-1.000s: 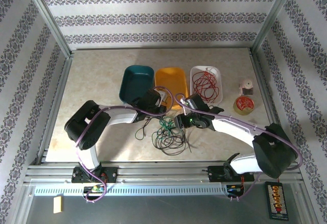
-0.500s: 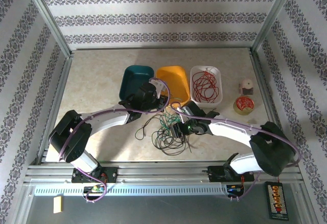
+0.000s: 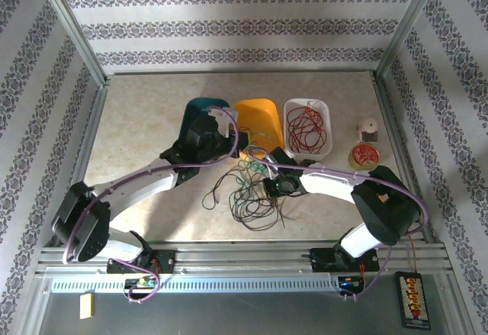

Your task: Untangle the cables

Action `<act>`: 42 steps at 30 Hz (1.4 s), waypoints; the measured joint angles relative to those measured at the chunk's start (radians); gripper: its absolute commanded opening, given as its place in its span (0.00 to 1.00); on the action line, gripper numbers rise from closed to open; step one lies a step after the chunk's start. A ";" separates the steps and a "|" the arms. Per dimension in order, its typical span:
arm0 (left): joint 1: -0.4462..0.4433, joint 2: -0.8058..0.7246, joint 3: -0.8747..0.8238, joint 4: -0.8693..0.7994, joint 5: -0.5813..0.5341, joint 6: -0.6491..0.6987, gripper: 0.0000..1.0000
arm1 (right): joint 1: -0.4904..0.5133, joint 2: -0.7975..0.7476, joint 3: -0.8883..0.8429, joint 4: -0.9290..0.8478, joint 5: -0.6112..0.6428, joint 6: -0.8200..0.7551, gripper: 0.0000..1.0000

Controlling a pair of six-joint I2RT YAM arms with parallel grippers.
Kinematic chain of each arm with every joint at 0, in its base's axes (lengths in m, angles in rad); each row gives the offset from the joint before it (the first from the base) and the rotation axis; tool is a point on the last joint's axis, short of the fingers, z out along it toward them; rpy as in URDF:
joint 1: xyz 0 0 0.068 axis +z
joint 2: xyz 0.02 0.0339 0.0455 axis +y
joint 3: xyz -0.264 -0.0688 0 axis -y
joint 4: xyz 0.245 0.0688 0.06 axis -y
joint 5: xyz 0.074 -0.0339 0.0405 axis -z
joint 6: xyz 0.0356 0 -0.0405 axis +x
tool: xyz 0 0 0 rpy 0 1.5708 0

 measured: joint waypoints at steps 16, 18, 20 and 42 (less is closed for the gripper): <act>0.159 -0.149 -0.071 0.000 0.051 -0.105 0.00 | -0.057 -0.016 -0.052 0.073 -0.084 0.057 0.00; 0.174 -0.167 -0.070 -0.001 0.063 -0.106 0.00 | -0.064 -0.016 -0.052 0.075 -0.098 0.064 0.00; 0.179 -0.174 -0.067 -0.001 0.076 -0.105 0.00 | -0.066 -0.017 -0.055 0.079 -0.105 0.067 0.00; 0.106 -0.103 -0.146 0.063 0.187 -0.176 0.00 | -0.008 -0.203 0.075 0.116 -0.153 -0.089 0.73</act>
